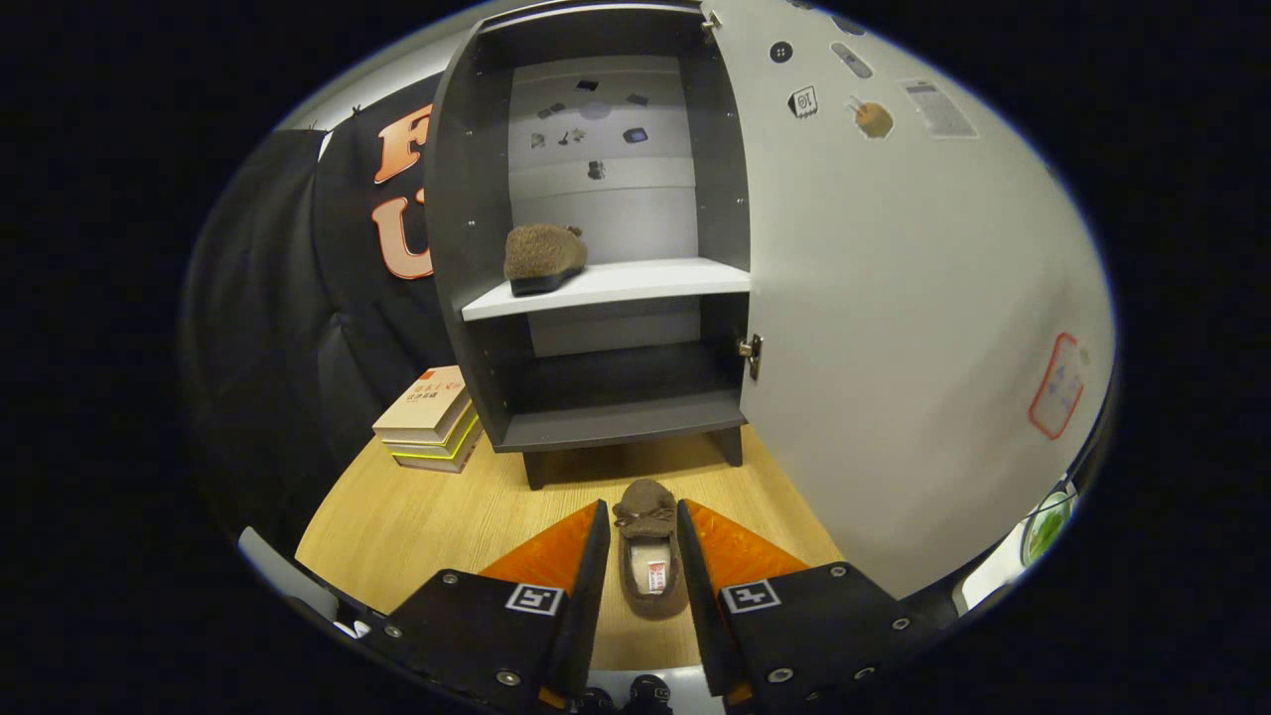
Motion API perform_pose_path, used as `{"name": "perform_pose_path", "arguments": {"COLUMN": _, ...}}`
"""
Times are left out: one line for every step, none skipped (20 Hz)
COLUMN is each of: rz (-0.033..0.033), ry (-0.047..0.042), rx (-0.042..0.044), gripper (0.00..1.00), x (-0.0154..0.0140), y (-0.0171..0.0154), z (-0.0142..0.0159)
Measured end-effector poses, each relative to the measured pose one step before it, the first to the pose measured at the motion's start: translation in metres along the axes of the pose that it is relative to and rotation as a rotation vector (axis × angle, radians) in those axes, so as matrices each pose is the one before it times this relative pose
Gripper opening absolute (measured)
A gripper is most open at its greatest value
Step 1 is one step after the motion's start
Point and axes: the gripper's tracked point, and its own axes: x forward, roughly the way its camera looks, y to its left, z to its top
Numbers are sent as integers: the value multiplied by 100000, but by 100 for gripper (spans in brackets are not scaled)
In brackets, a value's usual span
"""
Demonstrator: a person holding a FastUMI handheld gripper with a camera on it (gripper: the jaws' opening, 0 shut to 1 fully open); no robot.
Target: Open the shoe cabinet door, grab the shoes and put them into the shoe cabinet, then close the shoe cabinet door.
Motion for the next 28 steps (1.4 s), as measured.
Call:
{"name": "perform_pose_path", "arguments": {"rz": 980, "ry": 1384, "rx": -322, "gripper": 44, "x": 1024, "y": 242, "z": -829}}
{"name": "perform_pose_path", "arguments": {"rz": 1218, "ry": 1285, "rx": -419, "gripper": 44, "x": 1070, "y": 386, "z": -897}}
{"name": "perform_pose_path", "arguments": {"rz": 738, "ry": 1050, "rx": -672, "gripper": 44, "x": 1065, "y": 204, "z": -852}}
{"name": "perform_pose_path", "arguments": {"rz": 687, "ry": 1642, "rx": -765, "gripper": 44, "x": 1074, "y": 257, "z": -1011}}
{"name": "perform_pose_path", "arguments": {"rz": 776, "ry": 1770, "rx": -539, "gripper": 44, "x": 1067, "y": 184, "z": -1018}}
{"name": "perform_pose_path", "arguments": {"rz": 725, "ry": 1371, "rx": -426, "gripper": 44, "x": 930, "y": 130, "z": -901}}
{"name": "perform_pose_path", "arguments": {"rz": 571, "ry": 987, "rx": -539, "gripper": 44, "x": 902, "y": 91, "z": -733}}
{"name": "perform_pose_path", "arguments": {"rz": 327, "ry": 988, "rx": -593, "gripper": 44, "x": 920, "y": 38, "z": -738}}
{"name": "perform_pose_path", "arguments": {"rz": 541, "ry": 919, "rx": -443, "gripper": 44, "x": 905, "y": 82, "z": -686}}
{"name": "perform_pose_path", "arguments": {"rz": 427, "ry": 941, "rx": -582, "gripper": 44, "x": 964, "y": 105, "z": -679}}
{"name": "perform_pose_path", "arguments": {"rz": 322, "ry": 971, "rx": -670, "gripper": 44, "x": 948, "y": 54, "z": -624}}
{"name": "perform_pose_path", "arguments": {"rz": 349, "ry": 1003, "rx": -666, "gripper": 44, "x": 800, "y": 79, "z": -674}}
{"name": "perform_pose_path", "arguments": {"rz": 244, "ry": 410, "rx": -296, "gripper": 44, "x": 889, "y": 5, "z": -496}}
{"name": "perform_pose_path", "arguments": {"rz": -332, "ry": 738, "rx": -337, "gripper": 44, "x": 1054, "y": -36, "z": -606}}
{"name": "perform_pose_path", "arguments": {"rz": -236, "ry": 834, "rx": -375, "gripper": 44, "x": 727, "y": -24, "z": -563}}
{"name": "perform_pose_path", "arguments": {"rz": 188, "ry": 313, "rx": -334, "gripper": 44, "x": 715, "y": 47, "z": -481}}
{"name": "perform_pose_path", "arguments": {"rz": -11, "ry": 435, "rx": -323, "gripper": 44, "x": 634, "y": -62, "z": -545}}
{"name": "perform_pose_path", "arguments": {"rz": 259, "ry": 324, "rx": -35, "gripper": 44, "x": 469, "y": 93, "z": -429}}
{"name": "perform_pose_path", "arguments": {"rz": -229, "ry": -663, "rx": 27, "gripper": 43, "x": 395, "y": -3, "z": -108}}
{"name": "perform_pose_path", "arguments": {"rz": -387, "ry": -616, "rx": -550, "gripper": 42, "x": 305, "y": -40, "z": -58}}
{"name": "perform_pose_path", "arguments": {"rz": -236, "ry": -858, "rx": -1154, "gripper": 38, "x": 255, "y": 63, "z": 0}}
{"name": "perform_pose_path", "arguments": {"rz": -917, "ry": -361, "rx": -1503, "gripper": 32, "x": 188, "y": -149, "z": -49}}
{"name": "perform_pose_path", "arguments": {"rz": -29, "ry": 251, "rx": -662, "gripper": 26, "x": 133, "y": 46, "z": -154}}
{"name": "perform_pose_path", "arguments": {"rz": 1303, "ry": 695, "rx": 929, "gripper": 20, "x": 4, "y": 284, "z": -89}}
{"name": "perform_pose_path", "arguments": {"rz": 179, "ry": 368, "rx": 957, "gripper": 10, "x": 42, "y": -60, "z": 57}}
{"name": "perform_pose_path", "arguments": {"rz": 959, "ry": 214, "rx": 1652, "gripper": 8, "x": 62, "y": 114, "z": 28}}
{"name": "perform_pose_path", "arguments": {"rz": 718, "ry": -284, "rx": 1796, "gripper": 5, "x": -61, "y": -22, "z": 101}}
{"name": "perform_pose_path", "arguments": {"rz": 403, "ry": -646, "rx": 2084, "gripper": 4, "x": -29, "y": -87, "z": 172}}
